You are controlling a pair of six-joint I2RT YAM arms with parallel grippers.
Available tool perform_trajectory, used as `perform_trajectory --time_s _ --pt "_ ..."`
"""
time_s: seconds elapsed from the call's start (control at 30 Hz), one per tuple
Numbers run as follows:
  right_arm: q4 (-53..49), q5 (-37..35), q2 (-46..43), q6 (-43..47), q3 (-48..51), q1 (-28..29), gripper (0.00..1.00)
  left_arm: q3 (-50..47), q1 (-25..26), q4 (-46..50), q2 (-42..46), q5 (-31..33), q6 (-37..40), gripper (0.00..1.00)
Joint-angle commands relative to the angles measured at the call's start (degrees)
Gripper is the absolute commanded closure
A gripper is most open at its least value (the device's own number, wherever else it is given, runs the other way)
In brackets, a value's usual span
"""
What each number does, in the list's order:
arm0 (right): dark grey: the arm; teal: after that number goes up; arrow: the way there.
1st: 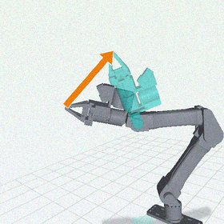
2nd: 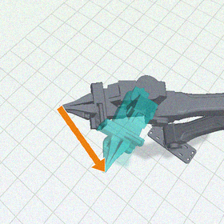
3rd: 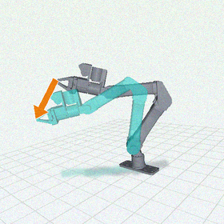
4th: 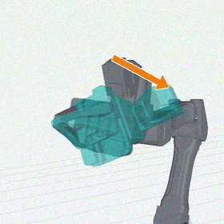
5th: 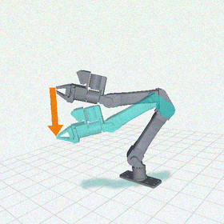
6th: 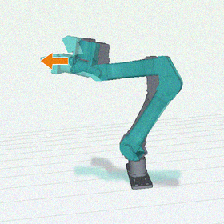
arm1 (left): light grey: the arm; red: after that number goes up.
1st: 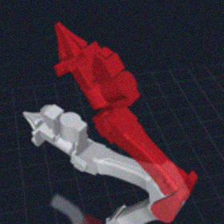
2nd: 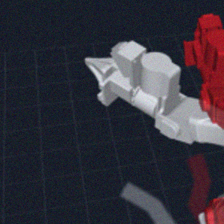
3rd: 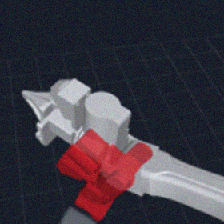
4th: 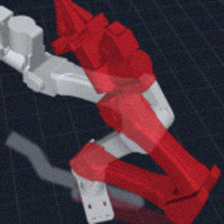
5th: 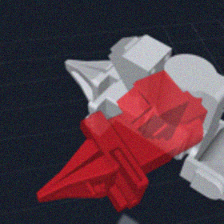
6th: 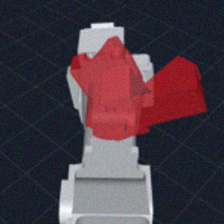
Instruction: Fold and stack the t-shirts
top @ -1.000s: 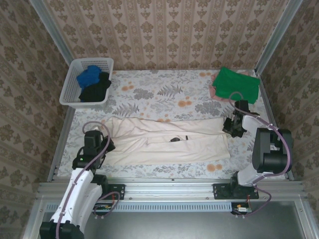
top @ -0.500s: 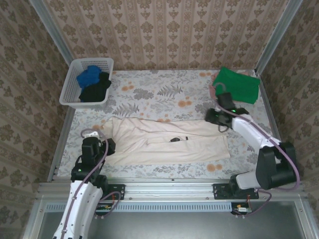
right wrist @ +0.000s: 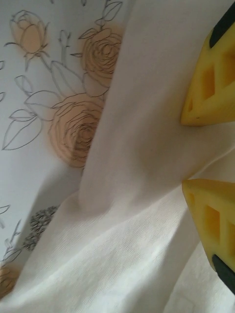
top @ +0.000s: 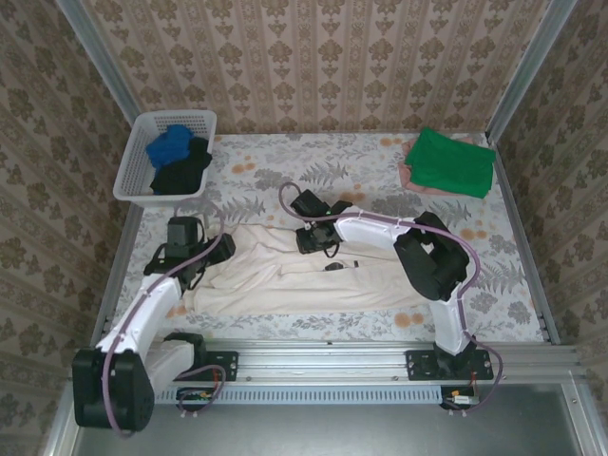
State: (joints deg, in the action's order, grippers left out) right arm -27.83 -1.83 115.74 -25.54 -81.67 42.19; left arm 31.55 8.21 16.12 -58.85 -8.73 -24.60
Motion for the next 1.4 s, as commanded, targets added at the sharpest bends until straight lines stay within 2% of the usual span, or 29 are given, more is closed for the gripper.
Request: perform_trajectory --time_s 0.0,0.2,0.3,0.43,0.6,0.73,0.93,1.07,1.13,1.23,1.3,1.37 --pt "-2.24 -2.67 -1.67 -0.89 1.46 0.39 0.64 1.54 -0.28 -3.09 -2.15 -1.84 2.37 0.37" --pt "-2.58 -6.44 -3.46 -0.7 4.44 3.33 0.63 3.19 -0.73 -3.22 -5.13 -2.59 4.07 0.35" --pt "-4.37 -8.7 -3.59 -0.32 5.09 4.69 0.64 5.36 -0.73 -2.67 -7.48 -5.85 6.08 0.37" --pt "-3.22 -10.07 -5.4 1.15 7.3 6.38 0.62 9.04 0.14 0.32 -11.17 -9.0 8.93 0.33" --pt "-0.8 -10.61 -7.37 3.83 9.62 6.79 0.58 13.7 3.93 5.46 -17.36 -10.1 14.36 0.28" --pt "2.1 -7.36 -10.52 4.87 13.05 6.64 0.52 18.07 7.92 9.13 -23.75 -10.04 17.25 0.29" --pt "6.1 -3.4 -17.28 2.43 20.2 3.6 0.49 21.01 12.32 8.26 -30.85 -8.22 19.72 0.3" --pt "8.2 -2.5 -23.04 1.3 25.34 -0.53 0.48 22.31 13.83 7.42 -34.81 -7.72 20.77 0.52" --pt "8.2 -2.31 -25.84 1.11 27.35 -2.74 0.48 22.58 14.33 7.98 -35.32 -6.97 20.74 0.69" --pt "8.61 -2.63 -30.46 1.36 30.98 -5.99 0.47 23.58 15.84 11.25 -33.6 -3.27 20.17 0.88" --pt "8.76 -2.46 -32.95 1.49 33.1 -8.01 0.46 24.7 18.45 14.38 -30.97 1.0 19.32 0.94" --pt "8.63 -2.67 -35.15 1.71 34.78 -10.01 0.46 25.52 22.98 17.32 -28.0 5.63 17.45 0.94"
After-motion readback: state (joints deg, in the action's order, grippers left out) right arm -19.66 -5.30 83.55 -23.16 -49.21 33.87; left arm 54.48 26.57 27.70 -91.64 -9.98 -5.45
